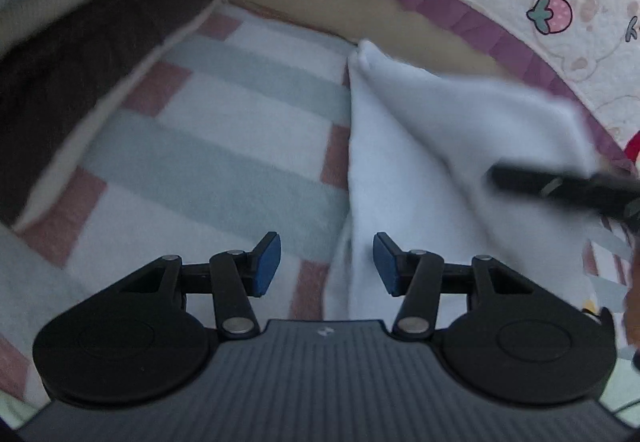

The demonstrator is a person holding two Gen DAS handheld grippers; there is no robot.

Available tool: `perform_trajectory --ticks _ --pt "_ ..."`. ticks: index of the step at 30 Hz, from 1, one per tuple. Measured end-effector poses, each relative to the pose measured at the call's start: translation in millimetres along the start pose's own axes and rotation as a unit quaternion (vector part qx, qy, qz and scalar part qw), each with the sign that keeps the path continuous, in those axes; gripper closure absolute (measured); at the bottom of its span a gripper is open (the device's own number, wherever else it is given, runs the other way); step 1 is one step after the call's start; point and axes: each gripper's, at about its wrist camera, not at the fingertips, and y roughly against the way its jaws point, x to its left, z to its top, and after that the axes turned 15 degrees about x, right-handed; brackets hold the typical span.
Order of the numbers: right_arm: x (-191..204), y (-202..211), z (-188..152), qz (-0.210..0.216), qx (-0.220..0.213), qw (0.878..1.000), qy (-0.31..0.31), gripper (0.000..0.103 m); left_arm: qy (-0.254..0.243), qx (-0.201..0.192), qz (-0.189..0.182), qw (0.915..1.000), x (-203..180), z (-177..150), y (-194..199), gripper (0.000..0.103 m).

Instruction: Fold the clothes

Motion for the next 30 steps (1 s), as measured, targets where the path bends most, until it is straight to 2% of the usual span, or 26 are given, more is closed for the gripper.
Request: perform_trajectory --ticks 2,7,11,13,14,16,19,21,23,24,27,29,30 --pt "0.3 -6.5 -8.0 0.000 0.003 1.000 -0.015 0.092 -0.015 -0.001 0.004 0.9999 -2.6 1.9 -0.4 0.053" --pt "11.4 -0.5 -10.7 -0.009 -0.007 1.000 -0.026 0.091 0.013 0.004 -0.052 0.9986 10.0 10.2 1.3 0.053" --pt "25.2 -7.0 -1.1 -0.062 0.003 0.998 0.004 0.091 0.038 -0.010 -0.097 0.9946 25.8 15.4 10.9 0.053" --pt "36.9 -18.4 -2.6 -0.096 0.018 0.995 0.020 0.084 0.047 -0.007 -0.108 0.9930 30.1 15.2 12.1 0.053" --pt "43.8 -23.0 -5.6 -0.094 0.025 0.995 0.033 0.081 0.051 -0.004 -0.111 0.9925 31.5 14.8 11.9 0.053" --pt "55.1 -26.4 -14.5 -0.028 0.035 0.997 0.059 0.075 0.056 0.000 -0.113 0.9921 34.0 14.9 11.5 0.053" --pt "58.5 -19.1 -26.4 0.069 0.045 0.995 0.060 0.076 0.062 -0.003 -0.110 0.9920 37.3 16.1 14.5 0.053" --pt "55.1 -4.5 -35.2 0.089 0.038 0.994 0.050 0.075 0.066 -0.011 -0.115 0.9911 40.4 16.2 19.3 0.053" --pt "48.3 18.3 -47.0 0.068 0.020 0.996 0.046 0.074 0.067 -0.017 -0.123 0.9900 42.2 16.3 23.9 0.053" --pt "44.8 29.7 -53.4 0.050 0.013 0.998 0.046 0.069 0.064 -0.019 -0.131 0.9892 41.8 16.5 25.9 0.053" --pt "35.7 57.8 -81.0 -0.060 0.020 0.995 0.081 0.052 0.035 -0.018 -0.158 0.9867 33.5 15.3 28.6 0.052" --pt "25.7 63.2 -101.4 -0.134 0.048 0.985 0.094 0.051 0.000 -0.011 -0.170 0.9853 20.9 14.2 26.2 0.048" --pt "18.0 64.3 -111.3 -0.160 0.063 0.981 0.087 0.051 -0.020 -0.010 -0.162 0.9865 11.7 12.9 23.4 0.048"
